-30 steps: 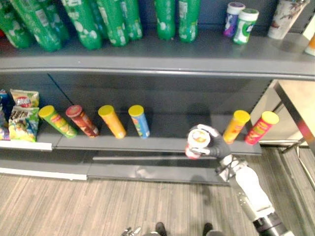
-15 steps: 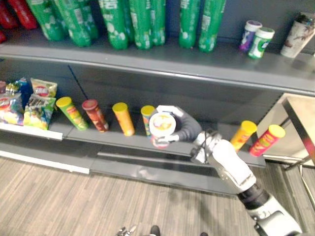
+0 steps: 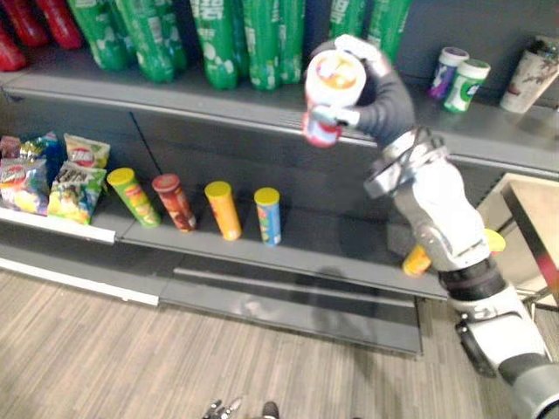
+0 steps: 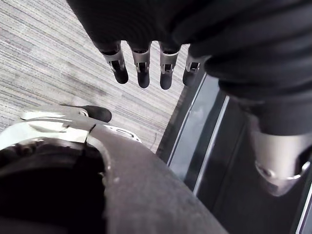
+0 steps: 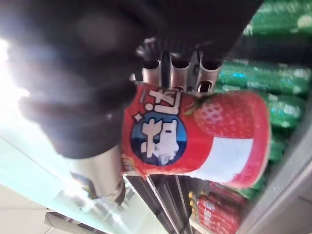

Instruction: Put the gum and the chips on the shelf.

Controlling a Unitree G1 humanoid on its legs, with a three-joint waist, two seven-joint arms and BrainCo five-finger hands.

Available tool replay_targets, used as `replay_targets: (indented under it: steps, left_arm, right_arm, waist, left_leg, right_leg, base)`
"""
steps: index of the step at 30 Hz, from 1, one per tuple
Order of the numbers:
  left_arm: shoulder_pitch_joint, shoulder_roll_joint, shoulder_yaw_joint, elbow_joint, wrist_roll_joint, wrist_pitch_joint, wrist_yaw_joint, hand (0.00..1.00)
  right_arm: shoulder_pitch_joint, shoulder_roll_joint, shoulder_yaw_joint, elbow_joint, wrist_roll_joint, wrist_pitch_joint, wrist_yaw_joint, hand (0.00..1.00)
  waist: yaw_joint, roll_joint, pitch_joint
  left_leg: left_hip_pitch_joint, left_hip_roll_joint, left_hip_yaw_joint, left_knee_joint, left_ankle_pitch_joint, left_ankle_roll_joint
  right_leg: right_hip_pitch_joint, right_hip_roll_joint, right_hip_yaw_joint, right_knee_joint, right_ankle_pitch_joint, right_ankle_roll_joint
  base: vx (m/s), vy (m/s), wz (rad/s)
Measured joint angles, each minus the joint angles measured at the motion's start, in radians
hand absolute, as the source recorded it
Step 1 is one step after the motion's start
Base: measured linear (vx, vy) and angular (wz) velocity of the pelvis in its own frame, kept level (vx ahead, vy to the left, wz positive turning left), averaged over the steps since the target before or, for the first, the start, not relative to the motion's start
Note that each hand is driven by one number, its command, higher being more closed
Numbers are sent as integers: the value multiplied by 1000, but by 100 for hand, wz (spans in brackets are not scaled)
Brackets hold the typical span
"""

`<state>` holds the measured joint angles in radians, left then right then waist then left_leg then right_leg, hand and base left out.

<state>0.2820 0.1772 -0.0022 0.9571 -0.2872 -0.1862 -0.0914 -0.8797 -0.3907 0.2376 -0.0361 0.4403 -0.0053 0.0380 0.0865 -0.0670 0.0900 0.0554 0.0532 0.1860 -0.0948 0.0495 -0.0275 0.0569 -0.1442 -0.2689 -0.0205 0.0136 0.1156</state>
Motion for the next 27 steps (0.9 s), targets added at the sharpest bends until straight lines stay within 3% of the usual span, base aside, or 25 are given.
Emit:
replay_targets:
  steps: [8,17,27]
  left_arm:
    - [-2,6,0,0,28,1,-1,0]
    - [-4,6,0,-2,29,14,-1,0]
    - [-8,7,0,-2,29,24,-3,0]
  right_arm:
    - [-81,-63,-37,114,2,3,-95,100]
    - [-86,-65,-104,312,-3,17,-203,100]
    - [-133,-90,-161,527,0,3,-264,100]
  waist:
    - [0,-9,-8]
    - [3,-9,-9]
    - [7,-8,-8]
  left_leg:
    - [1,21,18,-5,5,-11]
    - [1,24,17,-6,8,-13]
    - [-12,23,-9,-5,11,-13]
  right_leg:
    - [-1,18,9,-13,7,-9]
    - [-1,20,8,-15,7,-9]
    - [1,21,-9,-23,13,-15]
  base:
    - [-17,-27,-6]
    - [0,0,0]
    - [2,-7,6]
